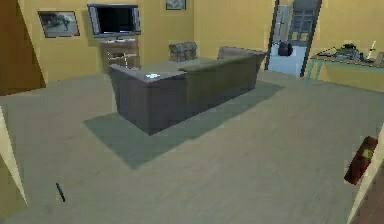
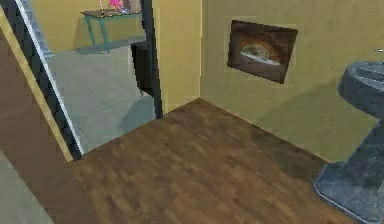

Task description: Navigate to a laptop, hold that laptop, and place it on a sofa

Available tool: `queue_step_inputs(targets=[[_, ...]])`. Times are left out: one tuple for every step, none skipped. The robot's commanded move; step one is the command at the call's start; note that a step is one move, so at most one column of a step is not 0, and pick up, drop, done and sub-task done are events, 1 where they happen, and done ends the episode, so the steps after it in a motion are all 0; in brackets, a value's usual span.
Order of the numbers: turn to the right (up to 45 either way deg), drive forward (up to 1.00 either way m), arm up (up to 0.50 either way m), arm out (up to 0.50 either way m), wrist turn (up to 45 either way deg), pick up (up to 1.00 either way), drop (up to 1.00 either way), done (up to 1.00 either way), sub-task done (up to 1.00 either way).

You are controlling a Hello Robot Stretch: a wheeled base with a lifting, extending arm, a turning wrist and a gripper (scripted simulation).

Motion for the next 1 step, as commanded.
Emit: queue_step_inputs(targets=[[45.0,0.0,0.0,0.0,0.0,0.0,0.0,0.0,0.0]])
